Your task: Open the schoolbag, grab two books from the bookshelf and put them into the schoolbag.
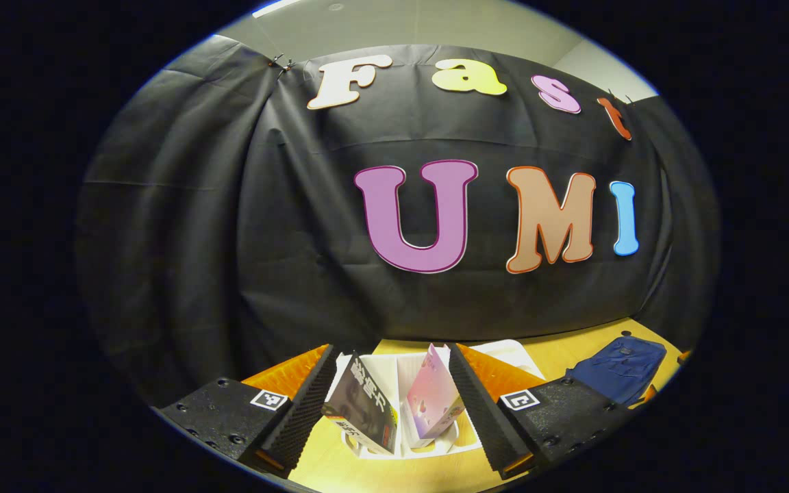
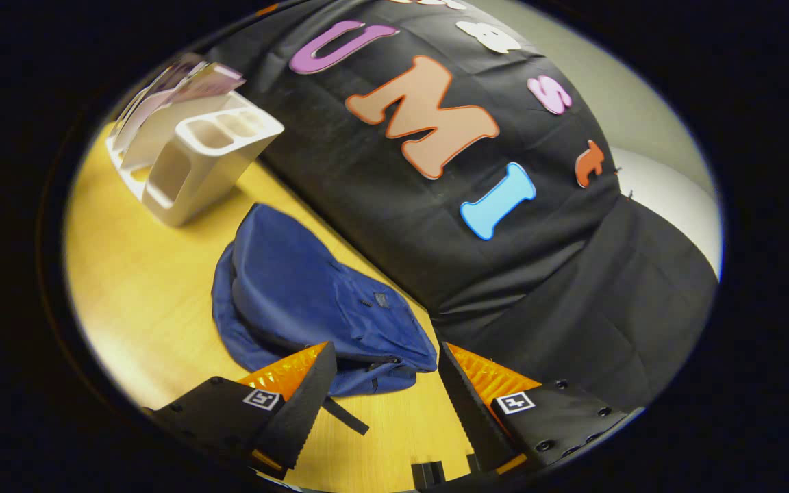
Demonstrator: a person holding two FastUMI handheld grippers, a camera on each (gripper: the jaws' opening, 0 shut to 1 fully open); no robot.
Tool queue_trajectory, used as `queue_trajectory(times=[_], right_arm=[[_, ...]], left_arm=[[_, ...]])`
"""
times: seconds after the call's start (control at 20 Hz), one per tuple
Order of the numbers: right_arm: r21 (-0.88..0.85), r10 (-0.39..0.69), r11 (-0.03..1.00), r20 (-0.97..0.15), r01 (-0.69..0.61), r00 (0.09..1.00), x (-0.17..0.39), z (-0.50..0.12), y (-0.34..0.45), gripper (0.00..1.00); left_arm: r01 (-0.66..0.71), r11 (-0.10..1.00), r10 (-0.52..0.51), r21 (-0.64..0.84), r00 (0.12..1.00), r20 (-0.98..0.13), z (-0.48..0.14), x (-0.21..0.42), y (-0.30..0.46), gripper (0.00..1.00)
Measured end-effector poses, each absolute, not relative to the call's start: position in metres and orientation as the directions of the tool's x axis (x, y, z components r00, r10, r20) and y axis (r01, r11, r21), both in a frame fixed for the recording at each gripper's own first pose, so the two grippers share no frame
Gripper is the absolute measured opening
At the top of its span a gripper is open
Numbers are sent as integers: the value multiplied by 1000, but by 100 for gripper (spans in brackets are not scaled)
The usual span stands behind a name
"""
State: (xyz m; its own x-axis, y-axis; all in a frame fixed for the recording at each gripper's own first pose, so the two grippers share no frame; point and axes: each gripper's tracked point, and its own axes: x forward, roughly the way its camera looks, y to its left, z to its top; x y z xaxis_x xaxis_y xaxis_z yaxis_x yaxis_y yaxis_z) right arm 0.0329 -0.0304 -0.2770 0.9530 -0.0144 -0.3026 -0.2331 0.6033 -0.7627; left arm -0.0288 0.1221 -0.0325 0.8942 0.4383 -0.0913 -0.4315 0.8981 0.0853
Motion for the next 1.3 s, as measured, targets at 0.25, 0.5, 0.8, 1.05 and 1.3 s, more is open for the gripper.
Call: queue_trajectory(times=[0.25,0.5,0.8,1.05,1.3], right_arm=[[-825,-10,489,-329,-283,944,44,-313,-36,98],[-850,12,418,-347,-320,938,64,-333,-30,98],[-871,91,372,-308,-320,947,84,-329,-4,100],[-864,116,369,-322,-341,940,101,-340,9,98],[-863,138,350,-338,-365,931,121,-355,19,98]], left_arm=[[-465,878,476,118,874,-96,-35,-39,131,96],[-505,854,518,126,848,-114,-41,-48,138,96],[-543,829,557,136,823,-110,-39,-54,142,96],[-539,827,558,161,822,-112,-37,-50,138,96],[-521,834,544,182,833,-107,-34,-44,129,96]])
